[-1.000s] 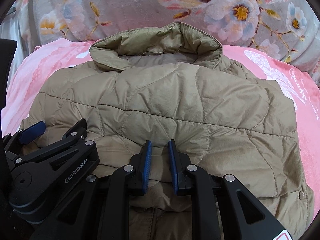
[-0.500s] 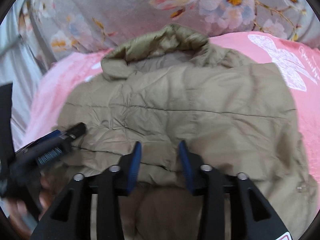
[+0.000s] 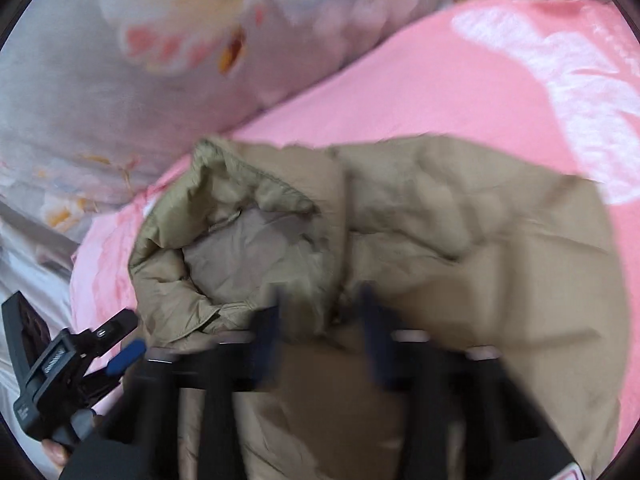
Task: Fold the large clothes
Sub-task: 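Grasp the jacket hem with both grippers and lift it toward the collar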
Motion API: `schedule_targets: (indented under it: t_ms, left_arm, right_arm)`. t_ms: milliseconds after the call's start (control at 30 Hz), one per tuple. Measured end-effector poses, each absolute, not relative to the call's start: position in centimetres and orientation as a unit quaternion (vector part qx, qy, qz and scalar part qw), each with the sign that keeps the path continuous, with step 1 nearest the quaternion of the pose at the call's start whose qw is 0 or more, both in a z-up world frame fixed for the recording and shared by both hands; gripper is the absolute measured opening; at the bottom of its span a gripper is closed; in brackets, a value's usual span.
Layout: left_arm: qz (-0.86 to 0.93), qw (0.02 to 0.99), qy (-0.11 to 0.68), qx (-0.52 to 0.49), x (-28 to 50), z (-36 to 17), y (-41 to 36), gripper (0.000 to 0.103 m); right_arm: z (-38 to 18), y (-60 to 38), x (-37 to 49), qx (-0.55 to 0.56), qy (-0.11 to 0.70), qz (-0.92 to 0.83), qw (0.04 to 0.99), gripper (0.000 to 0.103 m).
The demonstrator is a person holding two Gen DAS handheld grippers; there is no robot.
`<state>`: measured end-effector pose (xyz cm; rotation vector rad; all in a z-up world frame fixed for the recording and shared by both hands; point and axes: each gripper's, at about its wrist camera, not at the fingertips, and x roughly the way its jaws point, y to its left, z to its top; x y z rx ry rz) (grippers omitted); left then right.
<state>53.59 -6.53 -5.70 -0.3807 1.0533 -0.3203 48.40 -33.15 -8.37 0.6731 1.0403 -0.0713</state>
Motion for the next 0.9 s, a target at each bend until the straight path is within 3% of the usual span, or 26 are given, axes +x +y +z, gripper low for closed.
schedule_targets:
  t_ms: [67, 167, 267, 400, 533, 900]
  left_arm:
    - [-0.179, 0.828, 0.5, -0.182, 54.5, -5.3, -7.5, 0.01]
    - [-0.202, 0.844, 0.459, -0.189, 53.9, -2.9, -7.3, 0.006]
    - [-0.207, 0.858, 0.436, -0.173, 52.3, -2.6, -6.7, 0.004]
    - [-0.153, 0.876, 0.448, -0.085, 51.0, -6.5, -7.8, 0.003]
    - [-0.152, 0.878, 0.448, -0.074, 50.1, -9.5, -7.5, 0.003]
    - [-0.144, 0.897, 0.416, -0.043, 49.3, -10.7, -8.1, 0.004]
  right_arm:
    - [-6.9, -33.1, 49.0, 0.34, 0.466, -0.011, 0.817, 0.005]
    - [-1.4, -32.8, 46.8, 0.346, 0.331, 0.077, 0.875, 0.004]
    - [-2.9, -30.7, 46.3, 0.222, 0.378, 0.0, 0.899, 0.003]
    - [-6.8, -29.3, 45.6, 0.162, 0.426, -0.043, 0.889, 0.003]
    - [-9.4, -30.0, 45.7, 0.17, 0.44, -0.049, 0.88, 0.001]
    - [-10.8, -30.2, 45.4, 0.149, 0.434, -0.063, 0.886, 0.0]
